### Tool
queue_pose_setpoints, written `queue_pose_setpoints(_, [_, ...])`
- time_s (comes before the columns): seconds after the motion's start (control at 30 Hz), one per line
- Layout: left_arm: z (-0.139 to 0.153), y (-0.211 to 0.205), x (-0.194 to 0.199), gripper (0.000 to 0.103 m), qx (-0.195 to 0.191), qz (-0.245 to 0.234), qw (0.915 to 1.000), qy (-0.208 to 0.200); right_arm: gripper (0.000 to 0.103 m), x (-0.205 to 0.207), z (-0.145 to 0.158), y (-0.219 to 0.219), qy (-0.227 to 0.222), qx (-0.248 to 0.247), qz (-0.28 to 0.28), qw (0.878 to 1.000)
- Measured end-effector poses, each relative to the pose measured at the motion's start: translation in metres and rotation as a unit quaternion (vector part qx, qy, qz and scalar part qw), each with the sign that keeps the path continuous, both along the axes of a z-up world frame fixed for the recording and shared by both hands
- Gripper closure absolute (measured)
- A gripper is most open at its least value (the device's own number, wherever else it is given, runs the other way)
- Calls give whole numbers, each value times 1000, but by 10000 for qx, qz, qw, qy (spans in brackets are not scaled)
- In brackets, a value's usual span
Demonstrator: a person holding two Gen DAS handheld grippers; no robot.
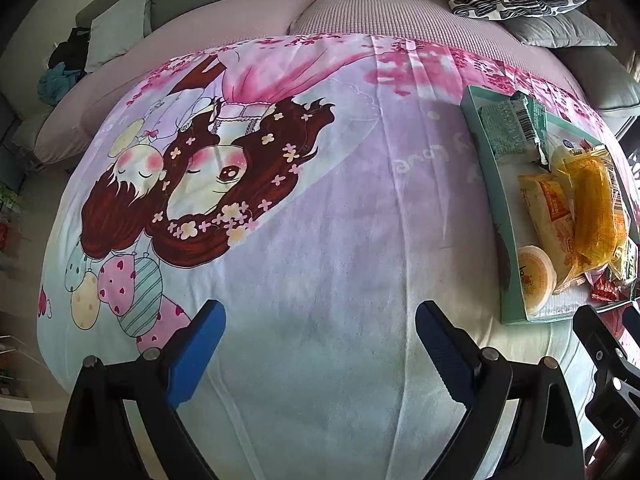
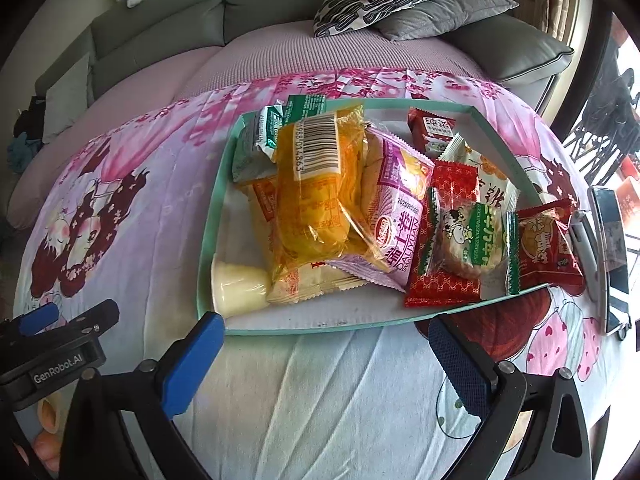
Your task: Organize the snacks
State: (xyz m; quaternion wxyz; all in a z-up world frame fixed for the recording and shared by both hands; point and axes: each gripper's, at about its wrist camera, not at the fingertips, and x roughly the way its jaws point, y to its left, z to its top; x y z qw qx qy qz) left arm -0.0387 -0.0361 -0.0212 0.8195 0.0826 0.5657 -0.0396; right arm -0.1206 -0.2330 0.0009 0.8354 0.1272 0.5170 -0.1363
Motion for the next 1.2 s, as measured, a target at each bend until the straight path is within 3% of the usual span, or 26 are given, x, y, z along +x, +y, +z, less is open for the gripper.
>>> queue_pose_setpoints(1.2, [0,-5,-1,7,-50,-215,9997,43,0,1,-3,-4,91,-11,-94,9999])
